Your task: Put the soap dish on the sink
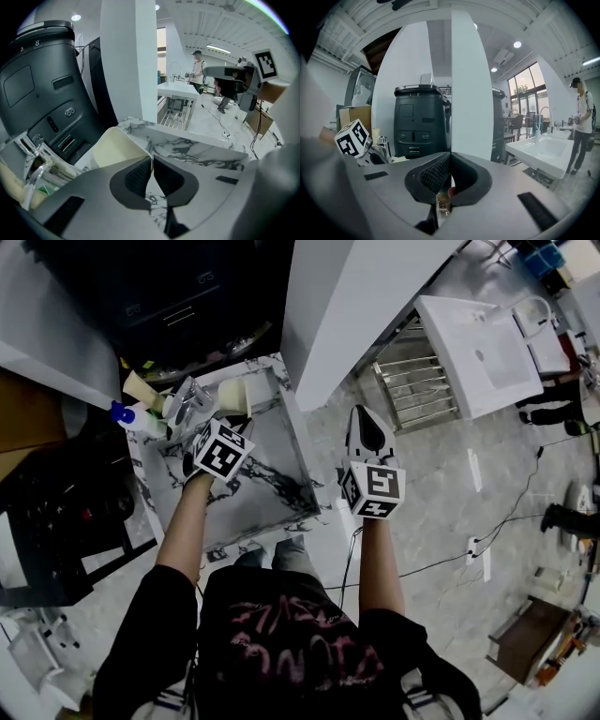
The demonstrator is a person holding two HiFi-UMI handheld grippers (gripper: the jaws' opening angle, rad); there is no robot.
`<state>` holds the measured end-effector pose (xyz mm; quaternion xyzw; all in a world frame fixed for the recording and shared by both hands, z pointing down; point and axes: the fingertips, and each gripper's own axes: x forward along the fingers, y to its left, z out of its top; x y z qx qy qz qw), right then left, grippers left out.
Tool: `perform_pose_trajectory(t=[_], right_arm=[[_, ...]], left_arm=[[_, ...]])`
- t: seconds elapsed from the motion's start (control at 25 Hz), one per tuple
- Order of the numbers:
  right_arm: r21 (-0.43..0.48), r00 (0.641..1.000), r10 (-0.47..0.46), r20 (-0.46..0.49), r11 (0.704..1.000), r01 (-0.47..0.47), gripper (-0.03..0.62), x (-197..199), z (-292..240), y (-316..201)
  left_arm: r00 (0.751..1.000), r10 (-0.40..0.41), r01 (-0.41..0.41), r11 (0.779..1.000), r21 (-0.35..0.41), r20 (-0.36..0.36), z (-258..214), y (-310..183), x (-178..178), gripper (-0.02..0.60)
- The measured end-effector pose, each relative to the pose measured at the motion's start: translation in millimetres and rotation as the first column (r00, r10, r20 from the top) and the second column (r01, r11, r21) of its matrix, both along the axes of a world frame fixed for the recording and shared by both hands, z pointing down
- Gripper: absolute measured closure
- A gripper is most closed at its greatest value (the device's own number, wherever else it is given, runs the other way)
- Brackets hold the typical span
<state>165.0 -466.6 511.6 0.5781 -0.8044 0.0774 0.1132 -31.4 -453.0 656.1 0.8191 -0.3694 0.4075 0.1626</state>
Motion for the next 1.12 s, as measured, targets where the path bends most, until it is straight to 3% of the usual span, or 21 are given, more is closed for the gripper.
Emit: perform_pose_trajectory(t=[0.4, 1.12], right_arm=[[-0.053, 1.0, 0.011, -0.021, 0.999, -0.012, 0.58, 19, 24, -17], [-0.071, 0.999, 0.014, -0.029, 0.997, -0.016, 0.58, 33, 30, -20]], left_arm=[[0.997, 0.021, -0.014, 0.996, -0.091, 0.072, 43, -17, 1, 0.551], [0.992, 0.008, -0.001, 0.999, -0.053, 0.128, 50, -28, 6, 0.518]])
